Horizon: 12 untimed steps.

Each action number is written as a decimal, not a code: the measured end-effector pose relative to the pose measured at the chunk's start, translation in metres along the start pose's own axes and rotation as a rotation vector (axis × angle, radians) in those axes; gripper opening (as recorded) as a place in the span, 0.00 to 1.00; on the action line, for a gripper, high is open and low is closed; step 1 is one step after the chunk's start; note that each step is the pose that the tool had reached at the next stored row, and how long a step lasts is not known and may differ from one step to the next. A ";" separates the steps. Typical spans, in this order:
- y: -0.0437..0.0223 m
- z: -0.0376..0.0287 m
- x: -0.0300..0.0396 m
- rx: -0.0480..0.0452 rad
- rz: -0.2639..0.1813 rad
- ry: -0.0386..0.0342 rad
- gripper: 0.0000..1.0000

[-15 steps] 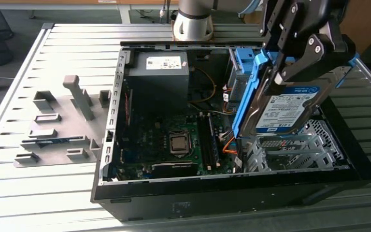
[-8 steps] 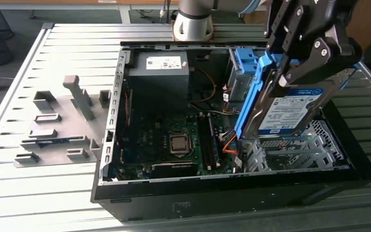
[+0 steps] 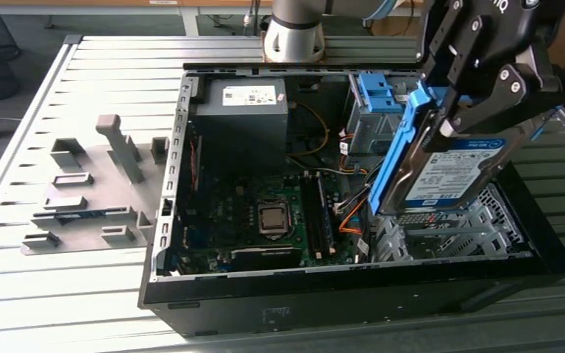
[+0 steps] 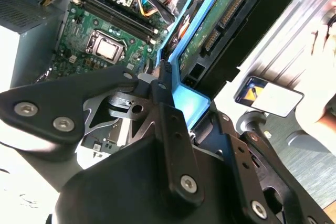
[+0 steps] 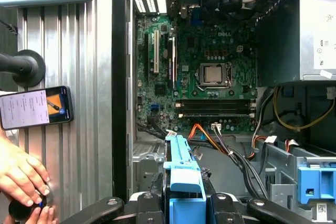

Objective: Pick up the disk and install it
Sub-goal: 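Insert the disk into the insertion slot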

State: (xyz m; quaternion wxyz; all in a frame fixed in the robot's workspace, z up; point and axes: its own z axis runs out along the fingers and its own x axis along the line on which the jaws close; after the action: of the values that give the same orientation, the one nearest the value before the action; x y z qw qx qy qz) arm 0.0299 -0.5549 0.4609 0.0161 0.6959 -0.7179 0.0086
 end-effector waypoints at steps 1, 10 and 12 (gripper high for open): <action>-0.0009 0.0004 0.0009 0.0000 0.000 0.0000 0.36; -0.0092 0.0046 0.0035 -0.0001 0.000 -0.0070 0.36; -0.0096 0.0054 0.0037 -0.0002 0.000 -0.0075 0.36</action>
State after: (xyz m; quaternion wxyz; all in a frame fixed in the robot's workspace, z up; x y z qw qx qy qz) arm 0.0393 -0.5591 0.4555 0.0135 0.6959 -0.7180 0.0059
